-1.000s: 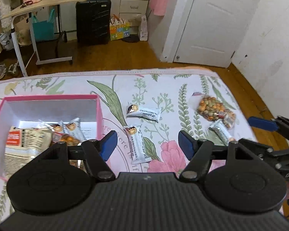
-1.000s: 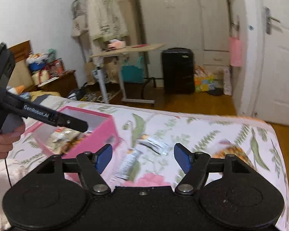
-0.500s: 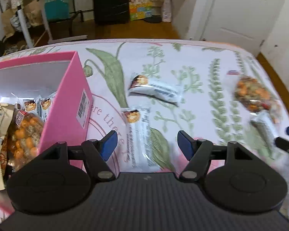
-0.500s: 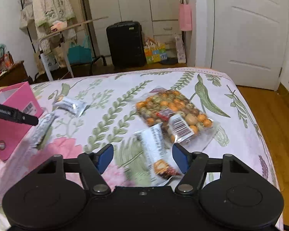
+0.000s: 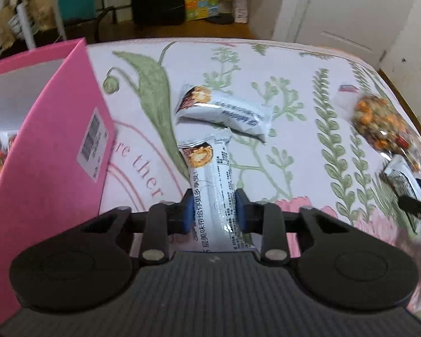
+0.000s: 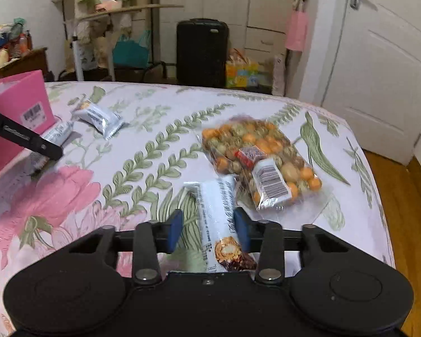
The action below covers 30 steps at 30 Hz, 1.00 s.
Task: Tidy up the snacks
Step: 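Grasp a white wafer bar with the left gripper while the right gripper grasps another, then carry the wafer bars in both grippers over and down into the pink box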
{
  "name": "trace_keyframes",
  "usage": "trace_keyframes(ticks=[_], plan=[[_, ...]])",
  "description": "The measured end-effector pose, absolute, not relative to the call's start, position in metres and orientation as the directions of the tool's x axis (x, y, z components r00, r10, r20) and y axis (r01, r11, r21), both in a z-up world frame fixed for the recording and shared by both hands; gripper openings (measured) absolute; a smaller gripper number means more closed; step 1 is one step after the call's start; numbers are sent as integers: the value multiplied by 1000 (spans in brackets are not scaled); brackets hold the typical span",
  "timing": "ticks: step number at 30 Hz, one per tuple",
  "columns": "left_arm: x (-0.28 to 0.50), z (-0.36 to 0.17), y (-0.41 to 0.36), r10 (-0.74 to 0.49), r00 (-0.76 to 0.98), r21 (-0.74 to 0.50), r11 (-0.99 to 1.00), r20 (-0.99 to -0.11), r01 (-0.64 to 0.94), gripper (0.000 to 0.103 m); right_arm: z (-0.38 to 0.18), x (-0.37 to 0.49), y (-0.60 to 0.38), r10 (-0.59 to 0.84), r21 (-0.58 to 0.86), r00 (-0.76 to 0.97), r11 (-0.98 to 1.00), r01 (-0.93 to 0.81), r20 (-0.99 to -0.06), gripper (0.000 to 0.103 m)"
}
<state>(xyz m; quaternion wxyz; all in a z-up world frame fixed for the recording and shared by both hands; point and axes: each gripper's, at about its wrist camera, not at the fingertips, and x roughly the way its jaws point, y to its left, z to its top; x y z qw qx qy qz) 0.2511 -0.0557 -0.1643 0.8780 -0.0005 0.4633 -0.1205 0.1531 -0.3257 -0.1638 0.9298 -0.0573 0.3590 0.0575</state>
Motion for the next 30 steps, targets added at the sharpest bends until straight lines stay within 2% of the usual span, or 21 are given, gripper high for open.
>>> trace_keyframes(ticks=[3, 5, 7, 10, 11, 17, 22, 30], plan=[[249, -162, -59, -190, 540, -84, 973, -820, 215, 25, -166, 156, -331, 41, -31, 739, 996, -84, -672, 37], [249, -162, -58, -192, 540, -91, 974, -819, 208, 25, -169, 161, -340, 48, 36, 735, 999, -32, -677, 41], [249, -162, -55, -196, 539, -104, 975, -819, 197, 25, -173, 164, -346, 61, 81, 731, 997, -9, -679, 41], [247, -161, -51, -205, 530, -117, 974, -823, 195, 24, -170, 161, -343, 52, 84, 725, 996, 8, -686, 37], [246, -160, -49, -215, 523, -124, 971, -825, 203, 24, -167, 159, -343, 58, 111, 721, 994, 26, -691, 32], [230, -155, -38, -269, 478, -186, 959, -836, 215, 23, -158, 143, -337, 130, 280, 688, 954, 110, -714, 32], [212, -148, -31, -286, 460, -201, 953, -840, 225, 23, -153, 130, -324, 224, 404, 674, 907, 120, -704, 32], [186, -136, -27, -294, 392, -207, 946, -871, 249, 23, -136, 110, -289, 311, 461, 652, 885, 68, -692, 32]])
